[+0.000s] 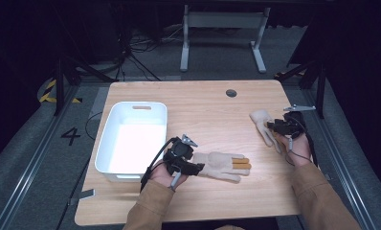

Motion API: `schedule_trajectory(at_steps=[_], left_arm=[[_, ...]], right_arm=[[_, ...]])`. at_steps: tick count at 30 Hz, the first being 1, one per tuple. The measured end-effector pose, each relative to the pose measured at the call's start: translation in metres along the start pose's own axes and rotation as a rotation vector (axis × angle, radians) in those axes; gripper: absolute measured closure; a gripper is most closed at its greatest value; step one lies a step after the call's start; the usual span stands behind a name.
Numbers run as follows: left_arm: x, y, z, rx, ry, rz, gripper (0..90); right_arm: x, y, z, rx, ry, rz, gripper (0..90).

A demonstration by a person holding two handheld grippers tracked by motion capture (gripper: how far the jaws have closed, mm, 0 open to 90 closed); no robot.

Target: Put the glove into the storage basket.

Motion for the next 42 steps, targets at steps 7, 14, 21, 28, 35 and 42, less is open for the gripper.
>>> schedule_trajectory(at_steps=[7, 14, 21, 28, 35, 42], left_arm=[[0.001, -0.002, 0.001, 0.005, 0.002, 0.004, 42.7], [0.0, -0.002, 0.001, 0.007, 0.002, 0.004, 42.6], [0.001, -0.001, 0.002, 0.007, 0.001, 0.002, 42.6], [0.001, 0.001, 0.004, 0.014, -0.009, -0.002, 42.9], [-0.003, 0.004, 0.003, 0.007, -0.022, 0.004, 42.8], [-0.003, 0.006, 0.004, 0.007, -0.031, 0.0, 42.8]], right_arm=[[-0.014, -0.009, -0.001, 0.028, -0.03, 0.033, 57.7], [-0.014, -0.01, -0.002, 0.039, -0.024, 0.037, 65.9], [-0.004, -0.003, 0.0, 0.049, -0.018, 0.01, 70.0], [0.01, 0.005, 0.001, 0.057, 0.001, -0.016, 70.6], [0.03, 0.015, 0.007, 0.07, 0.041, -0.044, 71.3], [0.049, 0.026, 0.017, 0.111, 0.079, -0.068, 71.6]])
Point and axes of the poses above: each handheld gripper's, and its own axes: x roughly backward along the jaws, y roughly out of its top, z roughly to its left, the point moved 1 cm from there along -x, roughly forward along the jaws, and after that the axes turned 8 degrees about -z, right-handed, at the moved point
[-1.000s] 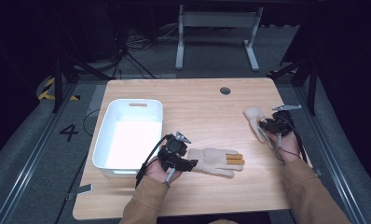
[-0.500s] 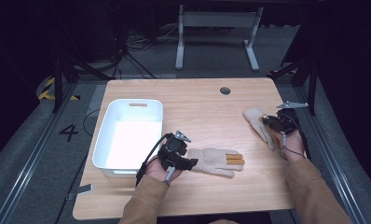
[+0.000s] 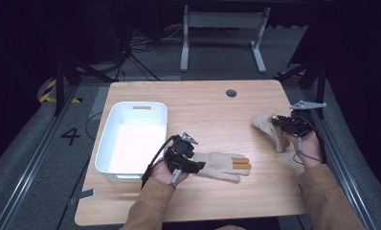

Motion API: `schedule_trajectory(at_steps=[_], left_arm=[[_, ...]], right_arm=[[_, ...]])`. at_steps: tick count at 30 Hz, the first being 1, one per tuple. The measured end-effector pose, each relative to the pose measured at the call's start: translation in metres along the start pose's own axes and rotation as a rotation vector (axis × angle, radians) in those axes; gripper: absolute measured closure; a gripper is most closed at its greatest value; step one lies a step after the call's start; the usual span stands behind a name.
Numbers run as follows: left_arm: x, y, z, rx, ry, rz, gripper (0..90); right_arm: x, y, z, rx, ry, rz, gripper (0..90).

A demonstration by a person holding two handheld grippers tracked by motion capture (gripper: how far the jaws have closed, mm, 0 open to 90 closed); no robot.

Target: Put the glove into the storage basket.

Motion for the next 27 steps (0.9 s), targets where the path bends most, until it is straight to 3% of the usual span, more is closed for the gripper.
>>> schedule_trajectory(at_steps=[8, 16, 19, 27], left_arm=[[-0.001, 0.002, 0.0, -0.001, -0.007, -0.001, 42.8], [0.0, 0.004, 0.001, 0.0, -0.012, -0.006, 42.8], [0.0, 0.004, 0.002, 0.0, -0.014, -0.003, 42.8], [0.002, 0.004, 0.003, -0.002, -0.018, -0.01, 42.8]], right_arm=[[0.014, 0.012, 0.014, 0.051, 0.064, -0.004, 71.6], [0.029, 0.024, 0.031, 0.107, 0.183, -0.033, 71.5], [0.035, 0.029, 0.042, 0.151, 0.242, -0.044, 71.4], [0.039, 0.034, 0.057, 0.192, 0.321, -0.057, 71.4]])
Point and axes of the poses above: each handheld gripper's, and its own axes: x roughly backward along the jaws, y roughly out of its top, z roughly to its left, the point moved 1 cm from there along -x, roughly forward along the jaws, and after that the axes turned 8 degrees about -z, right-handed, at the moved point
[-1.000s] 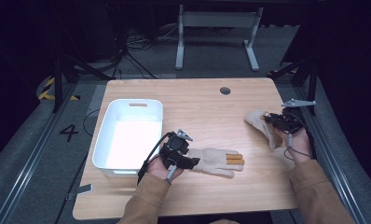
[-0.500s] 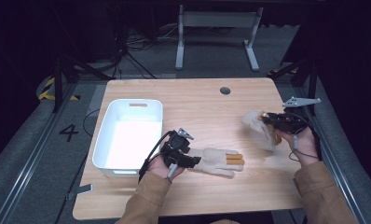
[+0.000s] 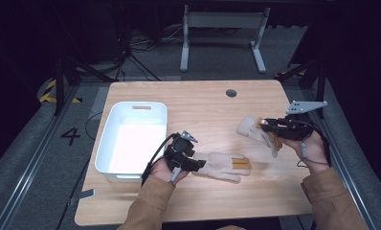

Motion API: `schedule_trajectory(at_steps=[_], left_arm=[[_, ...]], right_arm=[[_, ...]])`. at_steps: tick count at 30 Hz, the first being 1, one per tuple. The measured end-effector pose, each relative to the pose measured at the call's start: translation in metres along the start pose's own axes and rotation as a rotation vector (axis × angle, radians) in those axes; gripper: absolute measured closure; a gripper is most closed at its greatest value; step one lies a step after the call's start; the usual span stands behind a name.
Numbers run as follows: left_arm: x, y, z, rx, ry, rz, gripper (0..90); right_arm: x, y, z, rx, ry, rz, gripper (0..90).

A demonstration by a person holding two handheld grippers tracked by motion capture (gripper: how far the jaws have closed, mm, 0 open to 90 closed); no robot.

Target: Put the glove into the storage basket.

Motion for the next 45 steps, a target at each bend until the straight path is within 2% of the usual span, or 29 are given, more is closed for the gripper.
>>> schedule_trajectory(at_steps=[8, 13, 18, 22, 24, 27, 33, 45], left_arm=[[0.001, 0.0, 0.0, -0.002, -0.002, -0.003, 42.8], [0.001, 0.0, 0.0, -0.004, -0.003, -0.005, 42.8], [0.002, 0.001, -0.001, -0.01, -0.005, -0.011, 42.7], [0.003, 0.001, -0.001, -0.012, -0.008, -0.015, 42.5], [0.003, 0.001, -0.001, -0.02, -0.01, -0.018, 42.2], [0.003, 0.001, -0.001, -0.024, -0.008, -0.026, 42.2], [0.01, 0.0, 0.0, -0.015, 0.007, -0.07, 42.4], [0.023, -0.007, 0.004, 0.003, 0.039, -0.094, 42.6]], right_arm=[[-0.004, 0.005, 0.013, 0.04, 0.075, -0.006, 71.4], [-0.009, 0.008, 0.023, 0.052, 0.179, -0.03, 71.4], [-0.017, 0.008, 0.033, 0.076, 0.237, -0.028, 71.3], [-0.02, 0.008, 0.036, 0.087, 0.258, -0.022, 71.3], [-0.025, 0.006, 0.04, 0.1, 0.29, -0.023, 71.3], [-0.028, 0.004, 0.041, 0.101, 0.301, -0.019, 71.2], [-0.035, 0.003, 0.046, 0.112, 0.322, -0.021, 71.2], [-0.065, 0.007, 0.072, 0.16, 0.414, -0.015, 71.1]])
Point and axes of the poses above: each handheld gripper's, and its own axes: x roughly backward along the jaws, y roughly out of its top, z roughly to its left, the point moved 1 cm from there along -x, roughly forward along the jaws, and after that the axes turned 8 degrees about -z, right-handed, at the moved point
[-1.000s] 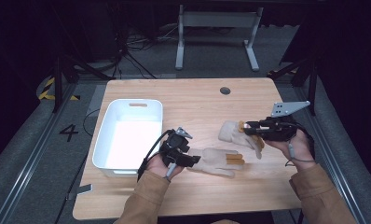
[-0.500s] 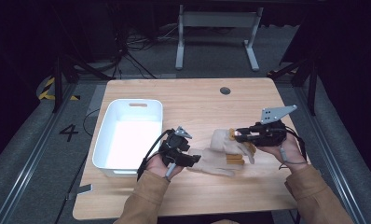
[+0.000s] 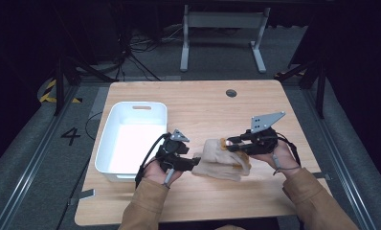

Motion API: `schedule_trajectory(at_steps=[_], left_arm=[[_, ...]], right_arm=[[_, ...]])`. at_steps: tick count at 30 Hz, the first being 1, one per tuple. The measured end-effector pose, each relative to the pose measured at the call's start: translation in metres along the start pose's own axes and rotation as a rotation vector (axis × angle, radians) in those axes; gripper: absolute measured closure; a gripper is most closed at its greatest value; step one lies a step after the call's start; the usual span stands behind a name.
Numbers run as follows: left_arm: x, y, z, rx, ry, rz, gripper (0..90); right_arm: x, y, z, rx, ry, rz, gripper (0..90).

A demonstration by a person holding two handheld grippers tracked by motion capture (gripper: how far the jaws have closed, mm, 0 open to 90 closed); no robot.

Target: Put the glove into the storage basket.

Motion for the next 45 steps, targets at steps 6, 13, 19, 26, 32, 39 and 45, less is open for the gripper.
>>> schedule_trajectory(at_steps=[6, 13, 19, 26, 32, 39, 45], left_arm=[[-0.002, 0.0, -0.001, -0.003, -0.006, 0.002, 42.6], [-0.004, 0.001, -0.003, -0.014, -0.029, 0.002, 41.3], [-0.004, 0.001, -0.002, -0.01, -0.029, 0.006, 41.2], [-0.008, 0.001, -0.002, -0.017, -0.035, 0.016, 41.0], [-0.015, 0.002, -0.003, -0.031, -0.041, 0.038, 38.0], [-0.018, 0.006, -0.005, -0.068, -0.082, 0.031, 29.7], [-0.02, 0.009, -0.005, -0.079, -0.107, 0.015, 23.4]], right_arm=[[-0.018, -0.005, 0.005, 0.005, 0.05, 0.025, 70.9], [-0.032, -0.018, 0.001, -0.016, 0.068, 0.082, 70.7], [-0.041, -0.025, 0.001, -0.019, 0.076, 0.139, 70.4], [-0.049, -0.032, 0.004, -0.013, 0.062, 0.201, 69.6], [-0.054, -0.038, 0.005, -0.018, 0.022, 0.253, 51.6], [-0.037, -0.031, 0.007, -0.018, -0.001, 0.172, 45.8], [-0.016, -0.025, 0.007, -0.034, -0.066, 0.107, 47.5]])
Point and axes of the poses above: each handheld gripper's, and its own axes: x roughly backward along the jaws, y roughly out of its top, z roughly to its left, the point moved 1 cm from there along -x, roughly forward along the jaws, and after that the axes turned 8 degrees about -z, right-handed, at the moved point
